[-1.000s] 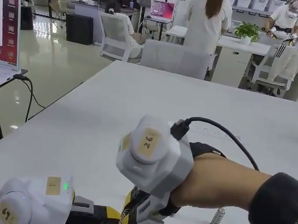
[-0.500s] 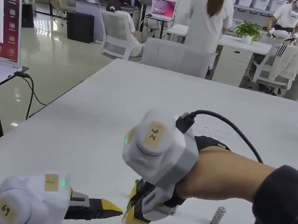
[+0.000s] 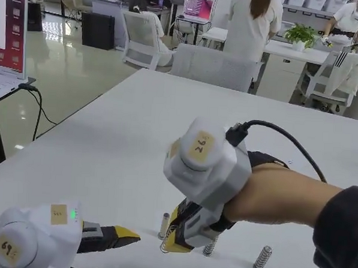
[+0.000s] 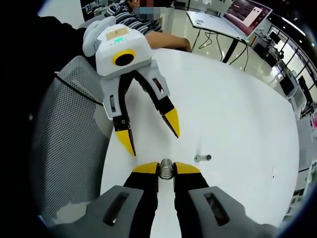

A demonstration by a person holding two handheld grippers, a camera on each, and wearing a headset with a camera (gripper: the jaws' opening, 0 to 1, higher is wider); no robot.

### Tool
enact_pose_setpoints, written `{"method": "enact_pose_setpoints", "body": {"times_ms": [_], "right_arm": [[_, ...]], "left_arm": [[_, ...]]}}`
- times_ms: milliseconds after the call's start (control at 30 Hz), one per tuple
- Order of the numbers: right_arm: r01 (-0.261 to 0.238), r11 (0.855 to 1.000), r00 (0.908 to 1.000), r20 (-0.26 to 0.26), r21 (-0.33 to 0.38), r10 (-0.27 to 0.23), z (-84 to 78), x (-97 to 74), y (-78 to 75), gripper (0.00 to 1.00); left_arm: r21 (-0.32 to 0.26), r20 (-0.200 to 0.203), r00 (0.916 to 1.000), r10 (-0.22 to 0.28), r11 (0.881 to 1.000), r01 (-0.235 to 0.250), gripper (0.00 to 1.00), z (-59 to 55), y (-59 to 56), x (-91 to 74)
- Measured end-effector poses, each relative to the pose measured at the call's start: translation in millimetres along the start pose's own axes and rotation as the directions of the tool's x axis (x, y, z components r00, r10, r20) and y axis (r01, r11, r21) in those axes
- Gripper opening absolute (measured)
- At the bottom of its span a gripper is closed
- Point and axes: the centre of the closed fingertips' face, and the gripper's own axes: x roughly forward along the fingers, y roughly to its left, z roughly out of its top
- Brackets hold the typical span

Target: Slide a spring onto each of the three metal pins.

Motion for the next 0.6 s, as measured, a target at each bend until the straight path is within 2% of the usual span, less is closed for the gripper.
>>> {"method": "enact_pose_setpoints", "body": {"times_ms": [600], "right_arm": [[0.076, 0.996, 0.9970, -0.017, 0.044, -0.075, -3.7, -4.8, -47.5, 0.08]], "left_arm": [[-0.006, -0.012, 0.9999, 0.011, 1.000, -0.011, 0.47, -6.0, 2.5, -3.4]]}}
